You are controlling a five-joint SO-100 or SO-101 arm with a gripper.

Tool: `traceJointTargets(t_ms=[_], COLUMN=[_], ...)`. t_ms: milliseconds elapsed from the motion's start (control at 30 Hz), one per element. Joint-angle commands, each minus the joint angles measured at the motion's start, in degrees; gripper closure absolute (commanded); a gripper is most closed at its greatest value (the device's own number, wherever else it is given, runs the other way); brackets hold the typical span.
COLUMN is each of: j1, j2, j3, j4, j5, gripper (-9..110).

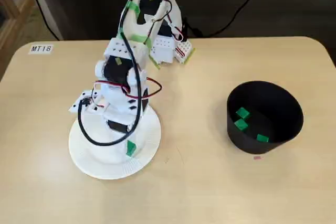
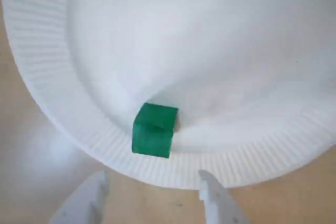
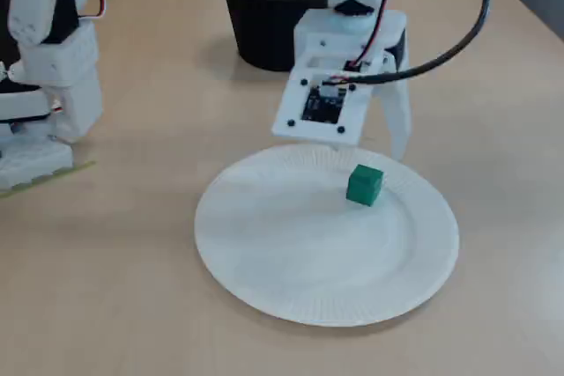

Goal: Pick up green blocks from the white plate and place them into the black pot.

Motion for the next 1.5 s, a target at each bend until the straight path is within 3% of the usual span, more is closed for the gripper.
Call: traceJointTargets(t_ms=[0, 567, 833, 1033, 1467], j1=[-0.44, 2.55, 2.64, 3.78, 2.90], j2=[0.26, -4.04, -6.06, -7.65, 1.14], j3=[-2.55, -2.55, -2.55, -2.55, -2.55], j4=[0.62, -4.22, -6.59, -7.82, -10.81], j5=[2.29, 2.55, 2.90, 4.13, -0.18], gripper=[77, 79, 85, 104, 104])
